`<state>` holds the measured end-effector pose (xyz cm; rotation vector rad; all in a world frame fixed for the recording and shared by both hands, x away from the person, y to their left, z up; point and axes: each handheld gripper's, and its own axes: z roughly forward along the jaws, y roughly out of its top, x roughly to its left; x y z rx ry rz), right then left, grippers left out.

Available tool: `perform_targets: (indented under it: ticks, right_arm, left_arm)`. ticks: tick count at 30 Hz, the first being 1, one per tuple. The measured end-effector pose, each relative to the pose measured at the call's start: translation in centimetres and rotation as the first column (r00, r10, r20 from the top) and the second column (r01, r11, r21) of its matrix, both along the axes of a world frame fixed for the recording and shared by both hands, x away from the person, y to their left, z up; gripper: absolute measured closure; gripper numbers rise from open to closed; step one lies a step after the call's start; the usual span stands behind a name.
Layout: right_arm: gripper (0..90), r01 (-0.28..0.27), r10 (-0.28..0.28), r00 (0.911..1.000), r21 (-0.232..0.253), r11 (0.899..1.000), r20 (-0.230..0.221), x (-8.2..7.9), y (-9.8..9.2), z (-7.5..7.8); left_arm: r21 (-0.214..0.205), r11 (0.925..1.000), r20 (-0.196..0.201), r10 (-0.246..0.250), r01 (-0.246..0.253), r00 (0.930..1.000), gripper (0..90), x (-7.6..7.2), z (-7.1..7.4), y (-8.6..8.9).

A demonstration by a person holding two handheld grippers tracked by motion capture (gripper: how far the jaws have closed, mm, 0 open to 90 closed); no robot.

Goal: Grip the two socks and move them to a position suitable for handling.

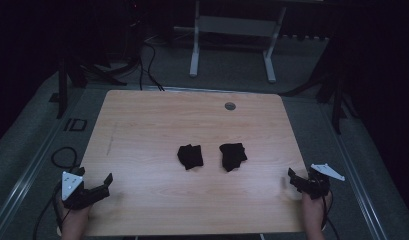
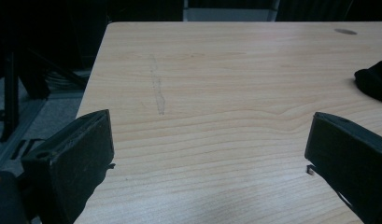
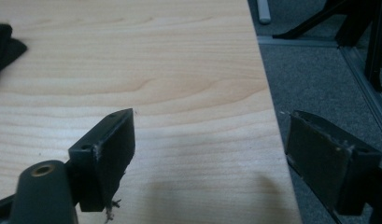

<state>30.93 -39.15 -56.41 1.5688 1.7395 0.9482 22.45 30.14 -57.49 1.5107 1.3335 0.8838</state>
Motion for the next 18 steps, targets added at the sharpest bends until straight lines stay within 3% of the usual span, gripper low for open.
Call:
perform_targets:
  ticks: [3,9,12,18]
  right_arm:
    - [15.9,-0.006,0.006,1.0000,-0.005,1.000,-0.001,-0.04,0.12,0.00]
    - [13.8,-0.038,0.039,0.9991,0.038,0.999,-0.015,0.02,-0.19,-0.02]
    - [13.2,-0.070,0.072,0.9954,0.033,0.997,-0.063,0.36,0.09,-0.04]
    - [13.3,-0.135,0.140,0.9841,0.054,0.989,-0.109,0.72,0.62,0.18]
  left_arm:
    - [0.008,1.0000,0.000,0.000,0.000,1.0000,1.5,0.01,0.01,-0.04]
    - [0.006,1.0000,-0.013,-0.004,0.004,0.9999,1.5,0.01,0.14,-0.20]
    - [-0.008,0.9999,-0.020,-0.006,0.006,0.9998,1.5,0.08,0.16,-0.17]
    - [-0.030,0.9995,-0.031,-0.010,0.009,0.9995,1.5,0.03,0.15,-0.05]
